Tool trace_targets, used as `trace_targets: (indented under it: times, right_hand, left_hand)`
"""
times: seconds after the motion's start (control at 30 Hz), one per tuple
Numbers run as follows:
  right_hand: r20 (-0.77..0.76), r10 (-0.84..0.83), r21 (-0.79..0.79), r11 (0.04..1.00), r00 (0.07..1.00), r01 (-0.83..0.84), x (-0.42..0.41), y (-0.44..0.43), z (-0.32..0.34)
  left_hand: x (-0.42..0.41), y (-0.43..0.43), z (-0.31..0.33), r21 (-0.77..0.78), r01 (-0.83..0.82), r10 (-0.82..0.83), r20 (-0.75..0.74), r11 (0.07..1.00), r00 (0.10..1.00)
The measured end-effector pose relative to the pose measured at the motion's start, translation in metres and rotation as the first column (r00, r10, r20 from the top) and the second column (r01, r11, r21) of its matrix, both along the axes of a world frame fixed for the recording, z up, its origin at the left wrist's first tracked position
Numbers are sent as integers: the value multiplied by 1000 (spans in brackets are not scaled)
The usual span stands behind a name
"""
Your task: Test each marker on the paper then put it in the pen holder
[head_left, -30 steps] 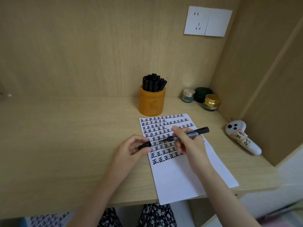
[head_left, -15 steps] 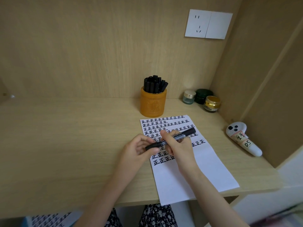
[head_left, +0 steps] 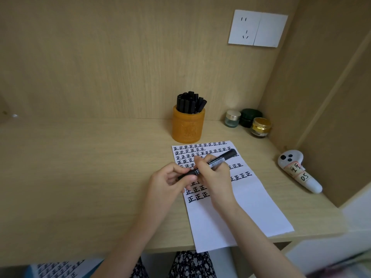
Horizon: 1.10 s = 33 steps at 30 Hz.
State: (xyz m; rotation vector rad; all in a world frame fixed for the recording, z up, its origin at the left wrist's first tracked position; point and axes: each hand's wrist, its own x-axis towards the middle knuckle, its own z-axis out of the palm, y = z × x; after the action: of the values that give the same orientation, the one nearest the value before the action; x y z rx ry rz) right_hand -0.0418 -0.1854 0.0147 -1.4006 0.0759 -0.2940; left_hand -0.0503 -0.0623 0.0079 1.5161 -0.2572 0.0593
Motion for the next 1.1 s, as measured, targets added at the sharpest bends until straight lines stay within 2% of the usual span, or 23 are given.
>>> trace_targets:
  times: [0.17, 0.27, 0.33, 0.37, 0.43, 0.5, 0.57, 0.63, 0.73, 0.8, 0.9, 1.0, 1.1]
  right_hand:
    - [-98, 61, -64, 996, 993, -68, 2, -4, 9]
    - [-153, -90, -147, 987, 984, 68, 7, -16, 12]
    - [0, -261, -337, 909, 965, 245, 7, -28, 12]
    - [121, -275, -441, 846, 954, 300, 7, -33, 13]
    - [288, -113, -612, 742, 951, 274, 11, -40, 16]
    - [358, 109, -748, 627, 927, 215, 19, -42, 16]
    - [397, 223, -804, 553, 890, 220, 29, -42, 16]
    - [429, 245, -798, 554, 870, 237, 37, -41, 21]
    - [386, 191, -730, 661, 902, 173, 50, -45, 31]
    - [381, 95, -626, 759, 920, 180, 65, -51, 38]
    - [433, -95, -431, 852, 896, 298, 97, -64, 49]
    - [474, -177, -324, 876, 862, 358, 128, -69, 59]
    - [498, -196, -304, 873, 845, 381, 151, -66, 62]
  left_hand:
    - [6, 2, 8, 30, -35, 34, 10, 999, 999]
    - [14, 5, 13, 100, -73, 70, 34, 992, 997]
    - [18, 9, 17, 158, -106, 99, 48, 982, 994]
    - [21, 11, 19, 171, -121, 113, 58, 978, 992]
    - [27, 11, 25, 188, -140, 126, 86, 972, 988]
    - [35, 8, 32, 205, -149, 125, 128, 967, 984]
    - [42, 2, 40, 229, -147, 109, 170, 962, 979]
    - [50, -4, 49, 271, -142, 86, 209, 952, 974]
    - [65, -9, 59, 254, -126, 72, 212, 959, 975]
    - [79, -11, 64, 273, -163, 103, 220, 948, 970]
    - [106, -13, 65, 323, -282, 201, 261, 904, 944]
    - [135, -16, 62, 351, -350, 268, 262, 868, 927]
    - [158, -22, 60, 388, -323, 272, 182, 863, 945]
